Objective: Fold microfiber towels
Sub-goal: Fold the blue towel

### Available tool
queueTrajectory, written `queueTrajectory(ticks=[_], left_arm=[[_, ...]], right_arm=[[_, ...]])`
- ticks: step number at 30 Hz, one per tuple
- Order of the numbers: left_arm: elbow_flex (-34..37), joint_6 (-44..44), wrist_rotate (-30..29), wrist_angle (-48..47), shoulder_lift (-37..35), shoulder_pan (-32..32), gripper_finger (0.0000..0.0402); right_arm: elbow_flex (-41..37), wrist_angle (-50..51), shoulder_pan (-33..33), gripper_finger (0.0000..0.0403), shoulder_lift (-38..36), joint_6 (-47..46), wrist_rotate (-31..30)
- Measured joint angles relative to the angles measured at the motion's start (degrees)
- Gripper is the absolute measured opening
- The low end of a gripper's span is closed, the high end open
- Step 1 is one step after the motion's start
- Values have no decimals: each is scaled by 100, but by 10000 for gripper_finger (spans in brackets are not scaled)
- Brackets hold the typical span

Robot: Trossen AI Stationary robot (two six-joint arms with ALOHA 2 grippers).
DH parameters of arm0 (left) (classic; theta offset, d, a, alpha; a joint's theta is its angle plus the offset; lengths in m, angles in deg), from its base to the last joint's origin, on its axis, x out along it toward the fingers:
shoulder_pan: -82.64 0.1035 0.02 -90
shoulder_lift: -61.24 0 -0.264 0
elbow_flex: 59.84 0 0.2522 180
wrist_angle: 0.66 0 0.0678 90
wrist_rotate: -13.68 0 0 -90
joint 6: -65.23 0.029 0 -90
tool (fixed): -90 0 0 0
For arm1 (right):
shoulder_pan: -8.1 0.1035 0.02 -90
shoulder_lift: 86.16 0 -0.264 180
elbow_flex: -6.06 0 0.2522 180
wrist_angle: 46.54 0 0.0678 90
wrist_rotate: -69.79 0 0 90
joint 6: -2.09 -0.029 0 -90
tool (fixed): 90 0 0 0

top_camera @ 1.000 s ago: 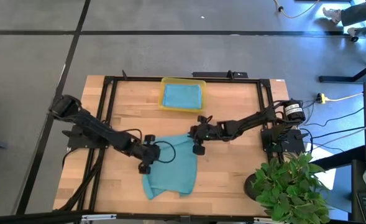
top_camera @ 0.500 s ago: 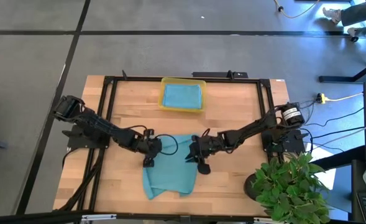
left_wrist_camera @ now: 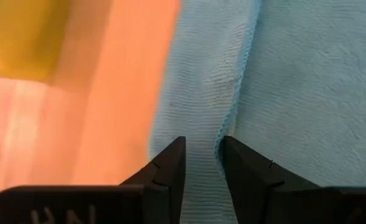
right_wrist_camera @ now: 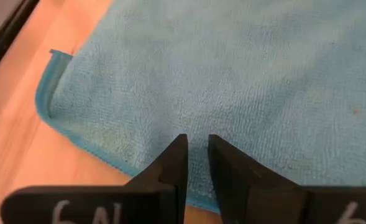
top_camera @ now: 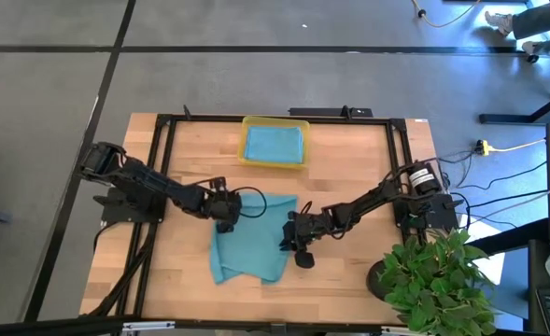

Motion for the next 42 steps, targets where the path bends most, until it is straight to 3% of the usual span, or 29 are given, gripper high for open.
queueTrajectory(ticks=[9,16,25,32,35,39,42], left_arm=[[-501,54,-1160,-947,-4,164,98],[-752,609,-2011,-1308,-4,534,98],[-1049,876,-2189,-2170,-4,1091,98],[-1064,855,-2213,-2639,-4,1236,98],[-1064,736,-2247,-2872,-4,1293,98],[-1064,546,-2212,-3066,-4,1294,98],[-1088,362,-1822,-3052,-4,1154,98]], right_arm=[[11,-26,4,67,45,-11,3],[11,-6,4,67,45,-11,8],[24,283,2,67,28,-157,243],[28,763,206,64,12,-254,905],[24,867,305,51,14,-277,1263],[16,875,380,29,9,-287,1313],[12,866,365,19,8,-314,1316]])
